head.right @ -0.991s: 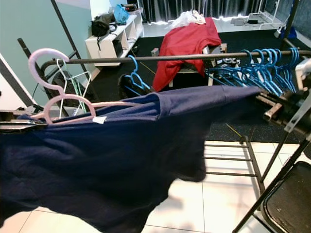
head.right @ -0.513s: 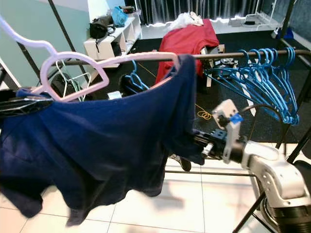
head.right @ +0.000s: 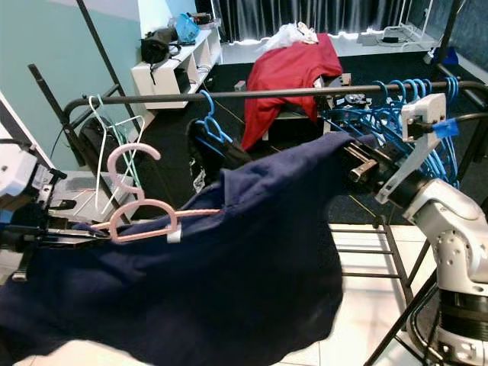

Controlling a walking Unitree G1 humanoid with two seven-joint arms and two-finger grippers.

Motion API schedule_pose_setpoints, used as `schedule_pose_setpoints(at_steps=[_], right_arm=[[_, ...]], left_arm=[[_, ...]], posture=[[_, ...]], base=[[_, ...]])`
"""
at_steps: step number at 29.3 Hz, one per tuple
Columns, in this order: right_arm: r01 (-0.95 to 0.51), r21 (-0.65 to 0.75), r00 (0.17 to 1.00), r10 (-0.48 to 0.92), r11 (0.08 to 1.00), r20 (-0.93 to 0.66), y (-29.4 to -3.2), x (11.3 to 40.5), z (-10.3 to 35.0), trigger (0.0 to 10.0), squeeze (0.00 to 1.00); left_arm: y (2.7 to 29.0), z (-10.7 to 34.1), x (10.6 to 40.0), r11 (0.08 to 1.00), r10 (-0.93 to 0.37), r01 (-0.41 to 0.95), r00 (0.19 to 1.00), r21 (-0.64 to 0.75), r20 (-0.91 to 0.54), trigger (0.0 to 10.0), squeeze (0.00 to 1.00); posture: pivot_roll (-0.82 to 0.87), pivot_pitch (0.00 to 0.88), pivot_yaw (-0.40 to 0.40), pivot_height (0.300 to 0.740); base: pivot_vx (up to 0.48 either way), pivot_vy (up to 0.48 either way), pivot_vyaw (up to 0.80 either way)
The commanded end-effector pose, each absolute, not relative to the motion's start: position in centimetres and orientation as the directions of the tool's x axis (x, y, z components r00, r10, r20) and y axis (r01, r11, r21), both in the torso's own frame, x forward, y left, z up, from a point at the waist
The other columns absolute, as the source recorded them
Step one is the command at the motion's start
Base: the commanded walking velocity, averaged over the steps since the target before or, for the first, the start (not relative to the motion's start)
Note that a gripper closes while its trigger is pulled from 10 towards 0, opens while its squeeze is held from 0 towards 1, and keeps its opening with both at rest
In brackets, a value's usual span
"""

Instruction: Hang hanger

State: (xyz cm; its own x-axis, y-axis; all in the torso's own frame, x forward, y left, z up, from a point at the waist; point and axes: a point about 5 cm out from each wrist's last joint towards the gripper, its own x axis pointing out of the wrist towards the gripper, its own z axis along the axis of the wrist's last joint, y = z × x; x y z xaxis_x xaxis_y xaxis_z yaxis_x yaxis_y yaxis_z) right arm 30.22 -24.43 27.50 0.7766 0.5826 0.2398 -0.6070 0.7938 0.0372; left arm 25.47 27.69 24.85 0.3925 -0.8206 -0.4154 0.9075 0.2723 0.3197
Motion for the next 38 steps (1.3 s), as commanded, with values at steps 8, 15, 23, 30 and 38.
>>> schedule_pose_setpoints(at_steps=[8,15,23,30,38], right_arm=[[-0.299,0.036,0.923,0.28,0.953,0.264,-30.6,30.4,29.1,0.0,0.0],[-0.226,0.055,0.972,0.229,0.973,-0.053,-29.8,31.0,22.6,0.0,0.0],[-0.403,0.143,0.899,0.42,0.904,-0.122,-24.7,31.1,20.0,0.0,0.0],[-0.814,0.158,0.56,0.827,0.559,-0.043,-16.7,27.4,19.9,10.0,1.0],[-0.934,0.086,0.334,0.931,0.348,-0.145,-20.7,22.7,21.8,10.0,1.0]], left_arm=[[30.7,28.9,24.6,0.411,-0.799,0.819,0.535,0.4,-0.276,10.0,0.0],[27.5,32.6,20.5,0.091,-0.989,0.927,0.127,0.364,-0.078,10.0,0.0],[26.6,35.0,20.6,0.082,-0.995,0.888,0.048,0.452,0.086,10.0,0.0],[25.5,34.7,24.3,0.343,-0.939,0.806,0.279,0.483,0.201,10.0,0.0],[24.5,26.1,26.8,0.217,-0.792,0.842,0.448,0.495,-0.416,10.0,0.0]], posture=[[-0.12,0.0,0.113,0.731],[-0.12,0.0,0.115,0.731],[-0.13,0.0,0.108,0.731],[-0.13,0.0,0.106,0.731],[-0.12,0.0,0.11,0.731]], base=[[0.0,0.0,0.0],[0.0,0.0,0.0],[0.0,0.0,0.0],[0.0,0.0,0.0],[0.0,0.0,0.0]])
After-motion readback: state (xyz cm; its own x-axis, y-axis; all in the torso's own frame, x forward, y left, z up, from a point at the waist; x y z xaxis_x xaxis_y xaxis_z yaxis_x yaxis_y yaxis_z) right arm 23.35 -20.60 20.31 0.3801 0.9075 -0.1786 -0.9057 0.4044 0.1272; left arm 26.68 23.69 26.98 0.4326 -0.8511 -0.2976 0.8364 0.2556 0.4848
